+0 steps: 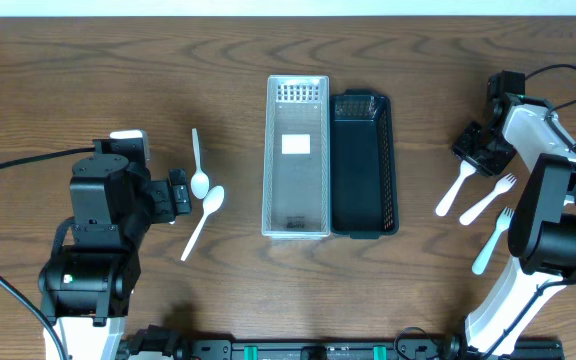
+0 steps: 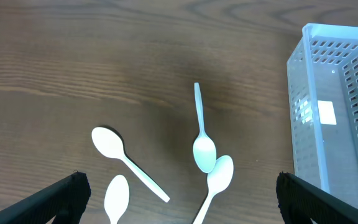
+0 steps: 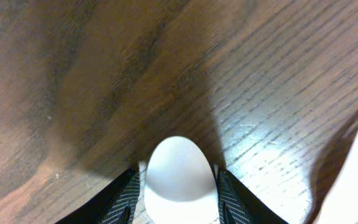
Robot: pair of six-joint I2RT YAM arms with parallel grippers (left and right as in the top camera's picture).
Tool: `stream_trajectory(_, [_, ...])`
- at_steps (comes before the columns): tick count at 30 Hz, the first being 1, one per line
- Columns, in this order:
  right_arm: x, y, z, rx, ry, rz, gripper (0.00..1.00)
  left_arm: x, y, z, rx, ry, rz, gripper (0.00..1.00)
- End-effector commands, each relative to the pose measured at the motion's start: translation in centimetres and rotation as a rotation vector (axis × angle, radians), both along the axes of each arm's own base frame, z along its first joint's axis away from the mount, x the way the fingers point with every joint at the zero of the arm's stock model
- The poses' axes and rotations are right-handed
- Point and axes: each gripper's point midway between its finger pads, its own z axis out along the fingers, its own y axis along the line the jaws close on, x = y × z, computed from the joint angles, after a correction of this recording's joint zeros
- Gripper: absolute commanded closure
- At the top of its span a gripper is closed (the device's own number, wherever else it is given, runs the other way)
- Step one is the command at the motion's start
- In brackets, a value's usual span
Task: Pack container
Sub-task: 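Lower the right gripper and grasp the white spoon, then carry the spoon into the dark green basket and release it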
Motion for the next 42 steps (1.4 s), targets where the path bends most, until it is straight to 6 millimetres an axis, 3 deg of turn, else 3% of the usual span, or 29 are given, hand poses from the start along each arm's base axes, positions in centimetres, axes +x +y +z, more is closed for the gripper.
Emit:
stream_trajectory(1, [-2.7,-0.2,-3.1,-0.011,0.128,0.021,0.57,0.1,0.2,0.8,-0.004,-0.019,0.013,0.02])
stream_trajectory(11, [-3.2,-0.1,-3.0,-0.007,0.149,0.029,0.58,0.1,0.2,0.8,-0.004,-0.019,0.013,0.02])
stream_trajectory(21, [-3.2,-0.1,-3.0,-0.007,0.149,0.029,0.87,0.1,0.2,0.8,-0.004,-0.019,0.012,0.02])
stream_trajectory(28, [-2.5,0.7,-2.0,0.031,0.125,0.061,0.91,0.1,0.2,0.8,-0.004,-0.020,0.013,0.02])
stream_trajectory(32, [-1.5,1.4,1.3,0.048,0.088,0.086,0.93,0.1,0.2,0.8,-0.004,-0.019,0.012,0.02])
stream_trajectory(36, [0.5,3.2,7.1,0.043,-0.006,0.175,0.91,0.1,0.2,0.8,-0.004,-0.019,0.012,0.02])
stream_trajectory(39, [1.6,5.7,12.3,0.021,-0.104,0.272,0.91,0.1,0.2,0.8,-0.004,-0.018,0.012,0.02])
stream_trajectory(42, [2.3,9.6,16.9,0.014,-0.212,0.393,0.91,0.0,0.2,0.6,-0.004,-0.008,0.012,0.02])
